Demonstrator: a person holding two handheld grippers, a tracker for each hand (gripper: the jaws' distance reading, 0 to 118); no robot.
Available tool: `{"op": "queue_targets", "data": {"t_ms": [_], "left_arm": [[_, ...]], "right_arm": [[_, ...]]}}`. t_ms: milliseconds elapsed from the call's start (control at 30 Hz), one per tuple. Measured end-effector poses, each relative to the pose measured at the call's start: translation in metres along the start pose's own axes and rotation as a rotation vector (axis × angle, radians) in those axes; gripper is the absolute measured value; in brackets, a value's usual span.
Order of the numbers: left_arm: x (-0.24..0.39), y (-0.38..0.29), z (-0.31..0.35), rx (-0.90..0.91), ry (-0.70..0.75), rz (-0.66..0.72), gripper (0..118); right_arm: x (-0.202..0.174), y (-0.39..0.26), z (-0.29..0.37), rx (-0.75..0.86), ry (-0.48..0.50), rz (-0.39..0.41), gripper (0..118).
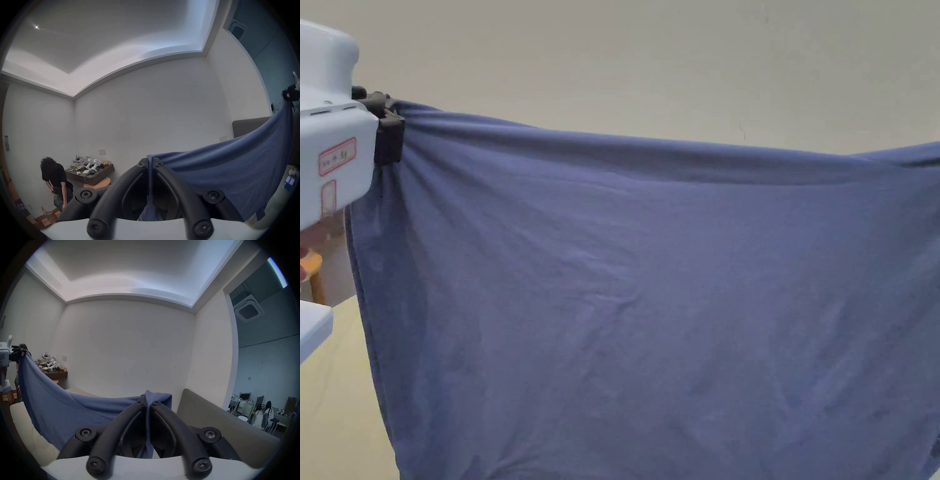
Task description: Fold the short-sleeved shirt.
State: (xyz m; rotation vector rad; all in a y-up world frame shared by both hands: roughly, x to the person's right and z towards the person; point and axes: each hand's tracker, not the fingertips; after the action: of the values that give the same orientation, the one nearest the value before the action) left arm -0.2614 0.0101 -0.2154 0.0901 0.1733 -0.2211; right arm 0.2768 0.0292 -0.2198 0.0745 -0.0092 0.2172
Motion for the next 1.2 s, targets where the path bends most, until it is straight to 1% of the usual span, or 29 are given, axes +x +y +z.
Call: {"op": "queue_targets", "data": {"t_ms": [200,267,333,400,500,600,700,900,1000,1100,1200], "left_arm": [[-0.001,0.035,-0.023,0.017,-0.009,-0.003,0],[-0.004,0.044,-0.037,0.008,-0.031,0.020,0],[-0.003,0.050,-0.055,-0.006,-0.036,0.029,0],[0.002,0.052,-0.073,-0.024,-0.031,0.011,0],[0.015,0.057,-0.097,-0.040,-0.015,0.004,0],[0.028,0.063,-0.121,-0.046,-0.014,0.003,0],[0.033,0.066,-0.151,-0.056,-0.006,-0.008,0],[0.035,0.064,-0.204,-0.080,-0.006,0.016,0],[0.040,0.060,-0.227,-0.072,0.007,0.010,0],[0.044,0.055,-0.256,-0.094,0.012,-0.026,0],[0.046,0.043,-0.283,-0.109,0.011,-0.050,0]], "right_arm": [[0.006,0.025,-0.017,0.025,-0.034,-0.010,4],[0.007,0.030,-0.030,0.031,-0.058,0.013,4],[0.008,0.030,-0.049,0.040,-0.075,0.058,4],[0.009,0.031,-0.070,0.023,-0.081,0.061,4],[0.008,0.031,-0.101,-0.004,-0.087,0.045,4],[0.004,0.029,-0.134,-0.024,-0.129,0.042,4],[0.006,0.029,-0.169,-0.045,-0.139,0.028,4],[0.003,0.027,-0.233,-0.065,-0.139,-0.032,4],[-0.004,0.025,-0.266,-0.078,-0.149,-0.038,4],[-0.009,0.022,-0.295,-0.091,-0.151,-0.046,4],[-0.017,0.014,-0.323,-0.102,-0.165,-0.025,4]]}}
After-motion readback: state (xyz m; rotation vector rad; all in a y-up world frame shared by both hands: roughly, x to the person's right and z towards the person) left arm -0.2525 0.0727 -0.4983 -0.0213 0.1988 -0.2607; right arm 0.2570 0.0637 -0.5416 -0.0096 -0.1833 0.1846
